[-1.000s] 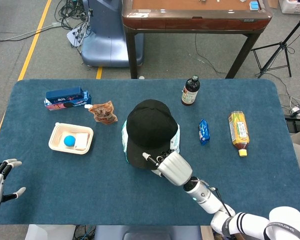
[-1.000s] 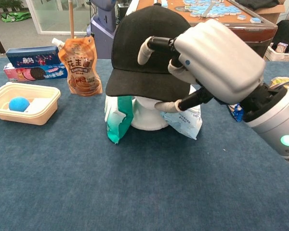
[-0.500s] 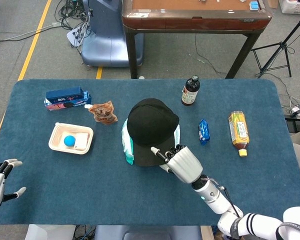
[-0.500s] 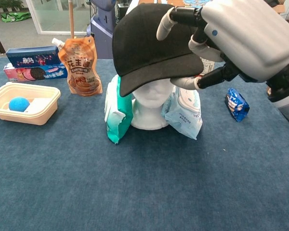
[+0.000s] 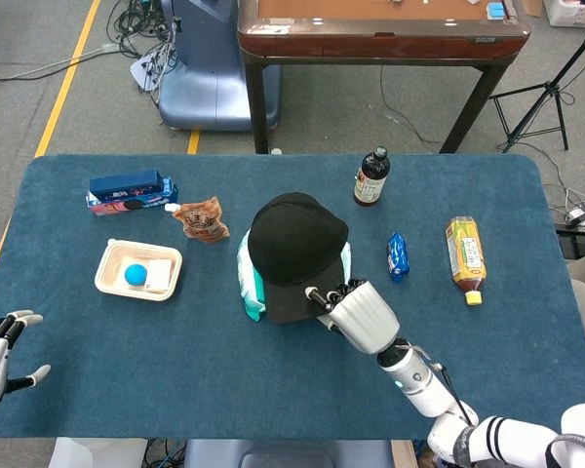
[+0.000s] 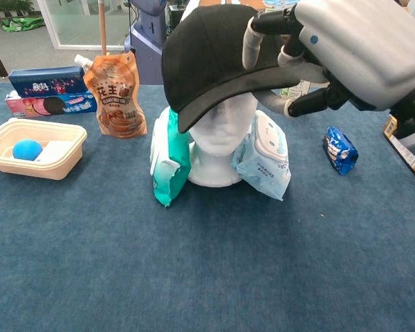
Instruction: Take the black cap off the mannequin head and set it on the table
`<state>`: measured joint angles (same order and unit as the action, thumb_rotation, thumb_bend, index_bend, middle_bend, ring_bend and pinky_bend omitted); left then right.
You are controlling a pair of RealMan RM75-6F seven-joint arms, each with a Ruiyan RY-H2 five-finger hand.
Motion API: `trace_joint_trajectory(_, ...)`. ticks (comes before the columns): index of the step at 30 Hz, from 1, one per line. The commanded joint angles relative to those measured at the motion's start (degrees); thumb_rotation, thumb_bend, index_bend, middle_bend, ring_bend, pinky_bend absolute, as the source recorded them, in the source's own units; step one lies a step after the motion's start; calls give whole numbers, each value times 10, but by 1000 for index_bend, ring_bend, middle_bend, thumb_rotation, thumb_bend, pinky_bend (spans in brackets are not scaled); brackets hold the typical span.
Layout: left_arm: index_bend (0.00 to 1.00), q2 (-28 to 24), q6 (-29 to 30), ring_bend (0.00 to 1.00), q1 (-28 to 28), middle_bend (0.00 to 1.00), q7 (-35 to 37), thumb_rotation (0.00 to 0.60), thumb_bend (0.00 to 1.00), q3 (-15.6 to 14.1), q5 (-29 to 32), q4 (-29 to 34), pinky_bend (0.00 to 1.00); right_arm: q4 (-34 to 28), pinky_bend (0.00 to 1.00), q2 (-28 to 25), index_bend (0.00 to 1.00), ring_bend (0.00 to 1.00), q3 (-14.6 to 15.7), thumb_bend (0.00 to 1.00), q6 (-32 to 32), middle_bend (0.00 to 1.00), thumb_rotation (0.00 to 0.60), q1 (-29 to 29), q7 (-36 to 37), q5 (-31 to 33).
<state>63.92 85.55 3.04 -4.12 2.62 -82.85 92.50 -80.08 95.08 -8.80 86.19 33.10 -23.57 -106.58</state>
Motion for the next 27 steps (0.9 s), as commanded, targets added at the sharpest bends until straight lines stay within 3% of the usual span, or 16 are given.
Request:
trace_joint_trajectory(1,294,0,0,256,0,255,0,600,57,0,0,0,432,0,1000,-1,511,943,0,368,1,1000,600,0,1,1)
trace_joint_trajectory(14,294,0,-2,256,0,255,-3,600,57,0,3,1,432,0,1000,-14,657,965,-8,408,25,1000,600,-2,7,-5)
trace_joint_trajectory(27,294,0,-2,258,0,259,-3,600,56,0,4,2,432,17,1000,-28,705,974,-42,420,52,1000,600,13,-24,-23)
